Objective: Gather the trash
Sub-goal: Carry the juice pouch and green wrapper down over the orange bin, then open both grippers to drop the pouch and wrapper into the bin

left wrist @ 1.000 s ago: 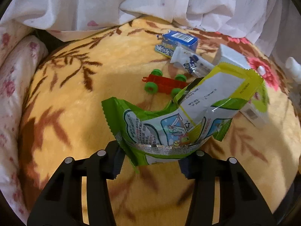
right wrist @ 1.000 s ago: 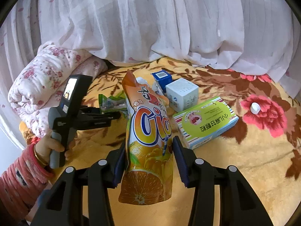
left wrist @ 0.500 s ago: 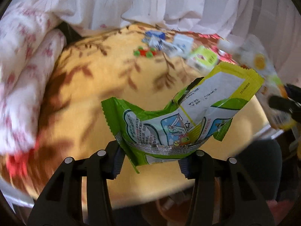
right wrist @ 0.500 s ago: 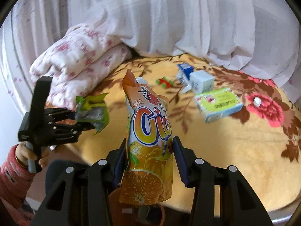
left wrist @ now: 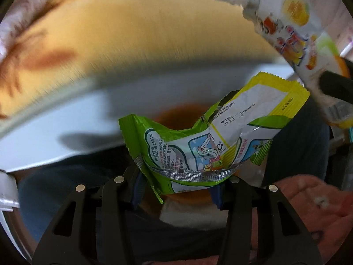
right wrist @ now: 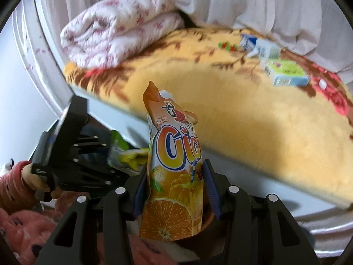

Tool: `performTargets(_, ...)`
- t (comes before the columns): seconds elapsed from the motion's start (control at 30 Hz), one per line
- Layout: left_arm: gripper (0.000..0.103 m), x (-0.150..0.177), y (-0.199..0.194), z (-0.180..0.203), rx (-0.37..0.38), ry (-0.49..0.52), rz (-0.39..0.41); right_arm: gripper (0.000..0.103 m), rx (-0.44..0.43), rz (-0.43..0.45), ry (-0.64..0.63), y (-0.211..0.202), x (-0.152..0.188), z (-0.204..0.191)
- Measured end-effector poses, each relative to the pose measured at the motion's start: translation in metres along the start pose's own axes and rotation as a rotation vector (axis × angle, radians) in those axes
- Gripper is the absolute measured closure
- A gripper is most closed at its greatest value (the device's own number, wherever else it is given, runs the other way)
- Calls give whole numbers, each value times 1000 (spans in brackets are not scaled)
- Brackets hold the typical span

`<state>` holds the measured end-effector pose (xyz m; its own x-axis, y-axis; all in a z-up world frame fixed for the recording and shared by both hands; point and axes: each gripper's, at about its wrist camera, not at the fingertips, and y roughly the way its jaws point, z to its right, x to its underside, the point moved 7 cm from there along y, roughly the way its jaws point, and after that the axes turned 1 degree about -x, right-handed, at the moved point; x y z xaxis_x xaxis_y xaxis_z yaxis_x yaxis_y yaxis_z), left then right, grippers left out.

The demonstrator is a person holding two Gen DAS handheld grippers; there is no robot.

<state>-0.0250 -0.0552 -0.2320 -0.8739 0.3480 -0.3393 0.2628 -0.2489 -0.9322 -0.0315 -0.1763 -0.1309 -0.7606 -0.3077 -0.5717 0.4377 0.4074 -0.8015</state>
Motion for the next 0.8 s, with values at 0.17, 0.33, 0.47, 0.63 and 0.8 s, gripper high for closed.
performTargets(0.17, 56, 15, 44, 4, 4, -21, -140, 56, -16, -118, 2, 36, 31, -5)
performTargets(0.33, 56, 23, 76, 3, -2, -41, -246, 56, -16, -201, 20, 65, 49, 2)
performTargets(0.47, 55, 28, 93, 1, -7, -54, -304, 56, -15, -252, 35, 86, 60, 7)
performTargets(0.63, 30, 31, 96, 0, -9, -75, -312, 32, -8, -259, 63, 96, 59, 14)
performTargets(0.8, 27, 34, 94, -5, -2, -98, -311, 30, 5, -243, 97, 93, 54, 23)
